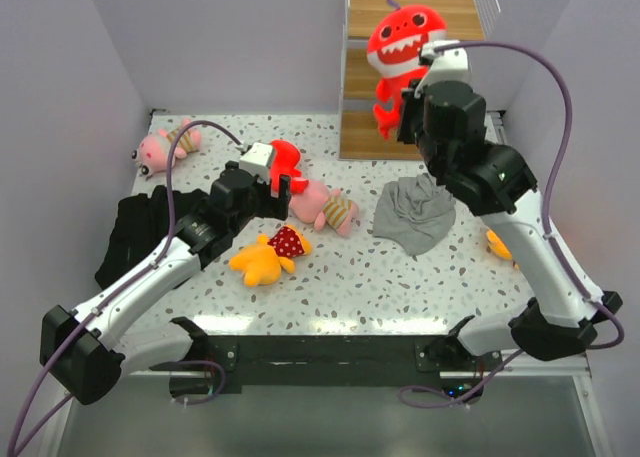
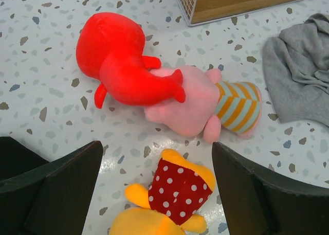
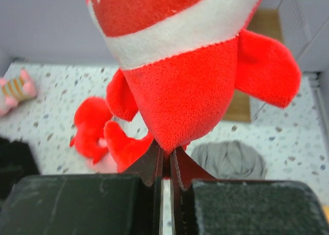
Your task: Place and organize the stuffed toys onto the shelf
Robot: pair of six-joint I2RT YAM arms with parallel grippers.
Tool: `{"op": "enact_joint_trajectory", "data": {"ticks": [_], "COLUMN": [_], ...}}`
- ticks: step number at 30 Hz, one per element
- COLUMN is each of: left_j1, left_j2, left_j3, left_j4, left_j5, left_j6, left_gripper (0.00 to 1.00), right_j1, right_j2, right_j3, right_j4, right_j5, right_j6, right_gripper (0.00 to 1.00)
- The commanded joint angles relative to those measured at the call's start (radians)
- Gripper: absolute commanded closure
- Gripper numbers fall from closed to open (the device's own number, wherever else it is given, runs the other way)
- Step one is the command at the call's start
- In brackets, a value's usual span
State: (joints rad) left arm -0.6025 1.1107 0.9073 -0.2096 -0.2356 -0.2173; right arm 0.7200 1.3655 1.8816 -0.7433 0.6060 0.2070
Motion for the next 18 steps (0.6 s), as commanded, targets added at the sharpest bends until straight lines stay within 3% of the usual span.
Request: {"op": "enact_joint_trajectory", "data": {"ticks": [1, 7, 18], "left_j1": [0.001, 0.001, 0.001], "left_j2": [-0.008, -0.008, -0.008], "left_j3": [0.041, 0.039, 0.041], "left_j4": [0.015, 0.018, 0.019], "left_j5": [-0.011, -0.004, 0.021], "left_j6": [-0.001, -0.001, -0.001], "left_gripper": [0.08, 0.08, 0.08], "right_j1": [-0.086, -0.203, -0.352], "right_j2": [0.095, 0.303, 0.441], "right_j3": [0.227, 0.499, 0.519], "right_j4": [0.047, 0.048, 0.226], "right_j5": [-0.039, -0.058, -0.121], "right_j6": [-0.150, -0.201, -0.241], "right_gripper": [1.00, 1.00, 1.00]}}
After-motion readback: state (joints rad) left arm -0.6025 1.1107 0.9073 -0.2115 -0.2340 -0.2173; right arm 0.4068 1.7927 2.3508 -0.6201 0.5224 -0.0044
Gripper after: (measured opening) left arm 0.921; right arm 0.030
